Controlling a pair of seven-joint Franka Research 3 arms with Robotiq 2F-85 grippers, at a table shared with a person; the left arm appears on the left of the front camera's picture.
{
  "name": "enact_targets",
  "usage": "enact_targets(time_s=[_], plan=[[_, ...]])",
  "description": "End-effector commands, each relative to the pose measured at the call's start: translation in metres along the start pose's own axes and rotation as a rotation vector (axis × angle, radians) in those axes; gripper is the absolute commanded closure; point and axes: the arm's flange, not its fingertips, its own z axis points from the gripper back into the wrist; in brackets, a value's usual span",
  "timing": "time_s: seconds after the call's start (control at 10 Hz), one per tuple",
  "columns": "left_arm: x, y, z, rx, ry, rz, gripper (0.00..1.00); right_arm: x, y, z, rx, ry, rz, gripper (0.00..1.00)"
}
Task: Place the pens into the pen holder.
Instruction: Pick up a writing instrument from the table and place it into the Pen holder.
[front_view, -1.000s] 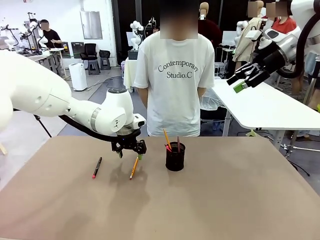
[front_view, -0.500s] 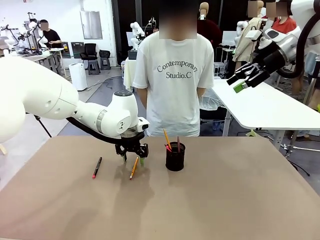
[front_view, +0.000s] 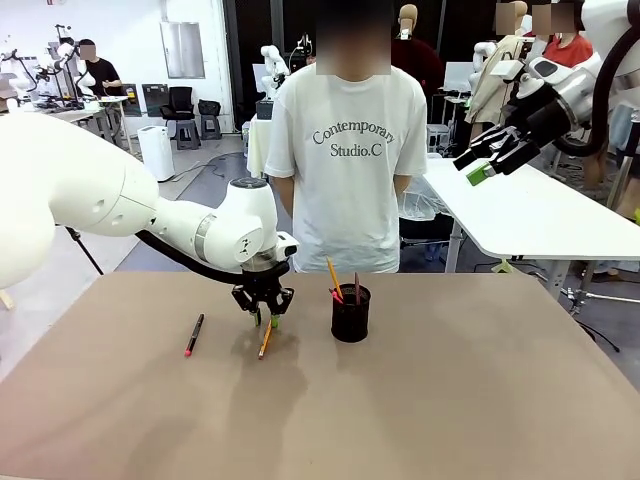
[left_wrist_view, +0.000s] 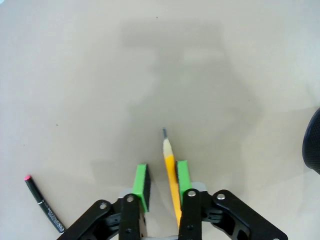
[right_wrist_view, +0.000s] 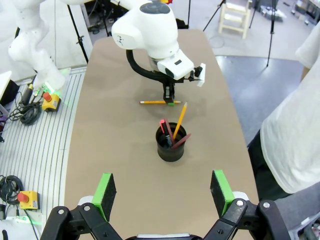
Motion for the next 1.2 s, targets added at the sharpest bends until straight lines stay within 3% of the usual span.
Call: enact_targets(time_s=[0.0,0.5,0.6,0.7,0.8,1.1], plan=[[0.004,-0.001,-0.002,0.013,0.023,0.028,1.0,0.003,0.001,0.0,0.0,0.0,0.003,0.0],[-0.002,0.006,0.008,-0.079,0.044,0.028,1.0,0.003,0.001,0.0,0.0,0.0,0.003,0.0],[-0.005,0.009,0.018,-0.137,0.021,0.038,1.0,0.003,0.001,0.0,0.0,0.0,0.003,0.0],[-0.01,0.013,0.037,-0.296,0.038,0.014,1.0,0.003,0.001,0.0,0.0,0.0,0.003,0.0],[-0.014,0.018,0.057,-0.374,0.031,0.007,1.0,0.003,0.001,0.0,0.0,0.0,0.003,0.0],[-0.03,0.025,0.102,-0.547,-0.023,-0.093,1.0,0.003,0.001,0.0,0.0,0.0,0.003,0.0]])
